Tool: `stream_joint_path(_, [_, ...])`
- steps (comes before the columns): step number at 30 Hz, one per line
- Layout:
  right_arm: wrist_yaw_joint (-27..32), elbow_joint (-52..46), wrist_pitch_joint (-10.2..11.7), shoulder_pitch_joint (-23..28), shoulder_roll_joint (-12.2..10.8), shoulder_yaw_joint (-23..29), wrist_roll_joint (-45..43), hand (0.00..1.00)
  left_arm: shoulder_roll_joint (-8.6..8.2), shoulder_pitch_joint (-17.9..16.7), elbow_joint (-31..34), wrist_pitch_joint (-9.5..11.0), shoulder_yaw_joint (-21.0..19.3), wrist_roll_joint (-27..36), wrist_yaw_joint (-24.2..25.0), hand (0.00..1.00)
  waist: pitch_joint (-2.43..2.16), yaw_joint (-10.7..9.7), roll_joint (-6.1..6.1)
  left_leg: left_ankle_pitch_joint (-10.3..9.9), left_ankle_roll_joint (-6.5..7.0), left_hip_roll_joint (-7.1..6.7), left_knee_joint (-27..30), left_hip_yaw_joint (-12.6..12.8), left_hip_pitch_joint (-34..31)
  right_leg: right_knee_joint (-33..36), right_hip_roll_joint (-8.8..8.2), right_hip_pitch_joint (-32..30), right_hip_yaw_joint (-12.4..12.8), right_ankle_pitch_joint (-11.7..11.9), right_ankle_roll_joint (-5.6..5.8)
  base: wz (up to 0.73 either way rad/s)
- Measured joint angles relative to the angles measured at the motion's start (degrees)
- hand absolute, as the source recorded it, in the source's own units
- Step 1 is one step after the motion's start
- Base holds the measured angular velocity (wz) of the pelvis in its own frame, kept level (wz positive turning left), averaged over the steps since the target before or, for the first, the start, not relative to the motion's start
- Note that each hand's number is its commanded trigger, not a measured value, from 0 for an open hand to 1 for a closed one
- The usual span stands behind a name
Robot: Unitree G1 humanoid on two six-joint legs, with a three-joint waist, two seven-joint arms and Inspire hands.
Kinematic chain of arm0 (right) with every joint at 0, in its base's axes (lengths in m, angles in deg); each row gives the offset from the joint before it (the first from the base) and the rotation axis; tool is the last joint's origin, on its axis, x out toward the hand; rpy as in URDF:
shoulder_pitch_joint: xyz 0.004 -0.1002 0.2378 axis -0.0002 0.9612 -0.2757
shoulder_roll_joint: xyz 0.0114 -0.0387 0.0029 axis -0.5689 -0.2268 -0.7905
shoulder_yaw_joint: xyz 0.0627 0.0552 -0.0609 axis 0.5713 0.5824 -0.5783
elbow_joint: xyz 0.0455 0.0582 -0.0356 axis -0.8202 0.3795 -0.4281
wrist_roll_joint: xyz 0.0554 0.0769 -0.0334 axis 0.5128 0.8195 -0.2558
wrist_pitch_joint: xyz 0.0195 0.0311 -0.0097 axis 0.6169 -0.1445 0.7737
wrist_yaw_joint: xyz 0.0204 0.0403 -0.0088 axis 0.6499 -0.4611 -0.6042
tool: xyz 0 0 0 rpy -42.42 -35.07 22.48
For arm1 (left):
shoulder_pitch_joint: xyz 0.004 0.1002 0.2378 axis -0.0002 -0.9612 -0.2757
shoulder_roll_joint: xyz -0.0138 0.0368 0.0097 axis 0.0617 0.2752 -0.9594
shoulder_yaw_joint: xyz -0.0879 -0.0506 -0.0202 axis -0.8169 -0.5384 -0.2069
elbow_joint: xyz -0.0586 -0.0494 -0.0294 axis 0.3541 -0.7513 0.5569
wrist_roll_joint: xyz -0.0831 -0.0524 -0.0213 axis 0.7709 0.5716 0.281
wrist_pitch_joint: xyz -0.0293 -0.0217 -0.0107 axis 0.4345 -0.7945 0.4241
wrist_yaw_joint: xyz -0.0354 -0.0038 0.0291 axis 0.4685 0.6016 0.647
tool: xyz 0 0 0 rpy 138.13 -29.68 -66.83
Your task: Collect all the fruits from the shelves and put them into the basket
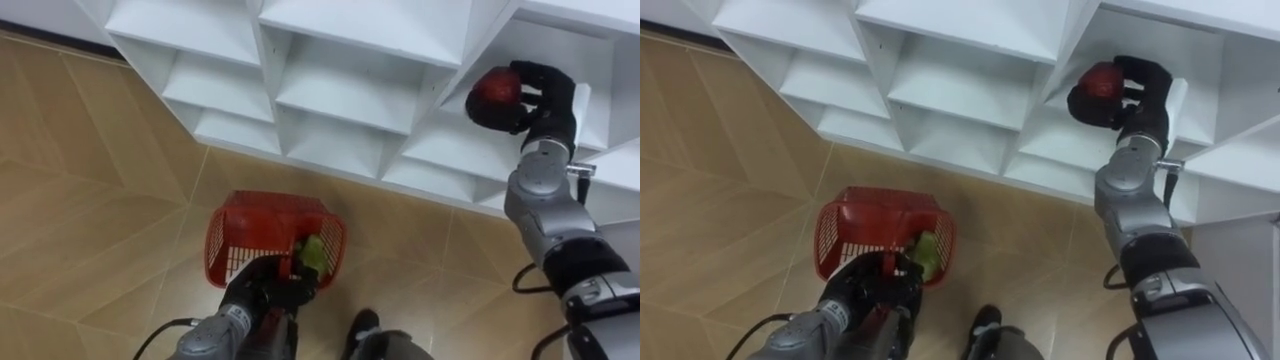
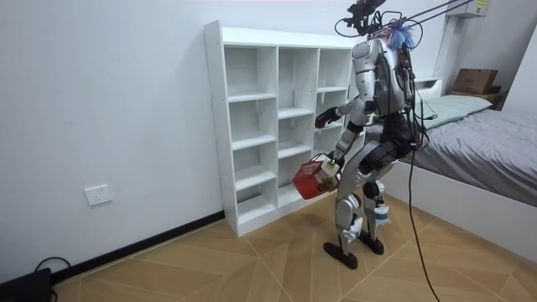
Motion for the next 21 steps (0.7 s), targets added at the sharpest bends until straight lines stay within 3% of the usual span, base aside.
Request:
stream_joint_path(9, [-7.8,-7.3,0.1,5.2,-0.6,-1.7,-0.1,1.00,0.06,0.1,-0.1,-0.1,-1.5,0.0,-0.1,1.00,-0.20,-0.1,0.56,-0.4,-0.36,0.68,0.0,0.7,2.0,-0.2,0.55,1.7,0.4,-0.2,-0.31,-0.04])
stream_joint_path(14, [-12.6,-11.7,0.1,11.6,-1.3,-2.8,-0.3,1.00,0.93,-1.1,-0.3,-0.4,-2.2,0.0,0.0,1.00,-0.90,-1.8,1.93,-0.8,-0.64,1.28,-0.6,0.6,5.5,-2.2,1.36,5.9,0.1,0.1,-0.47,-0.02])
stream_joint_path(16, [-14.0,-11.9,0.1,13.2,-1.6,-3.4,0.0,1.00,0.92,-1.3,-0.9,-0.6,-2.2,0.1,0.1,1.00,-1.37,-2.3,2.62,-0.9,-0.75,1.52,-0.9,0.6,6.6,-3.0,1.78,7.3,0.1,0.2,-0.43,-0.02])
stream_joint_path(21, [-18.6,-14.3,0.3,17.0,-2.3,-5.2,0.4,1.00,0.76,-2.0,-1.5,-0.8,-4.0,0.1,-0.1,1.00,-2.01,-3.3,3.71,-1.1,-1.04,2.60,-1.5,1.4,8.2,-5.0,3.01,9.2,0.4,1.2,-0.75,-0.11])
